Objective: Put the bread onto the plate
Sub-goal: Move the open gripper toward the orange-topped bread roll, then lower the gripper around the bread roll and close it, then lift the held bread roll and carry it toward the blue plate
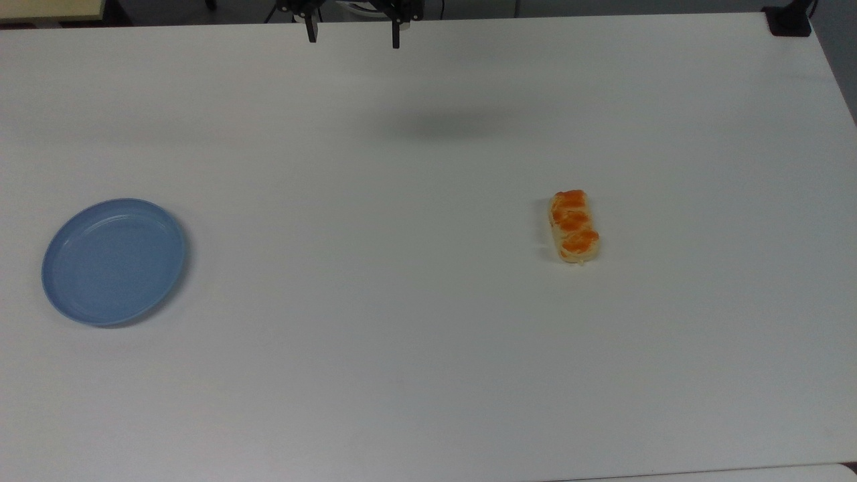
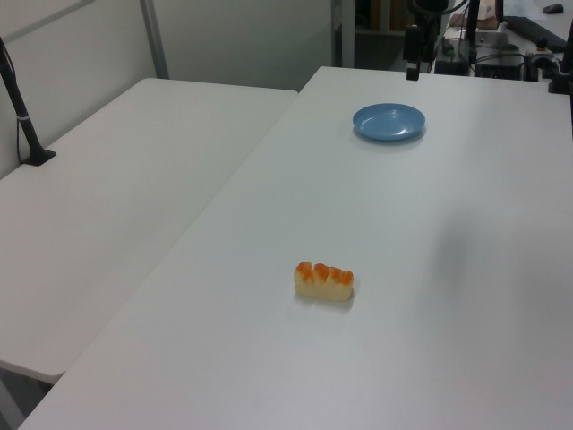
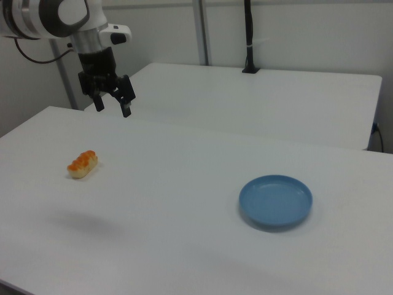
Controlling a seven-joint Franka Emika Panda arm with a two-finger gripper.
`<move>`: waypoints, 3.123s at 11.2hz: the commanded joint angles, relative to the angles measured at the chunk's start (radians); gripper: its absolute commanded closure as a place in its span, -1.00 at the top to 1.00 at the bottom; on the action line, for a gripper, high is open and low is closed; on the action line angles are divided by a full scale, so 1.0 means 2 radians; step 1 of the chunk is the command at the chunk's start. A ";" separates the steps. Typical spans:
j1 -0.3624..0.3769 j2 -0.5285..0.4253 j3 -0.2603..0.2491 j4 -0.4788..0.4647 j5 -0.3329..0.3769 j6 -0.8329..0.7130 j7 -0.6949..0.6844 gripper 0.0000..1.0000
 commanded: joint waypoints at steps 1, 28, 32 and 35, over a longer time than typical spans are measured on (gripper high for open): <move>-0.010 -0.010 0.002 -0.012 0.000 -0.008 -0.002 1.00; 0.220 0.284 0.006 0.016 -0.042 0.325 0.216 0.60; 0.216 0.281 0.001 0.020 -0.048 0.334 0.206 -0.18; 0.171 0.251 0.000 0.031 -0.050 0.269 0.143 -0.22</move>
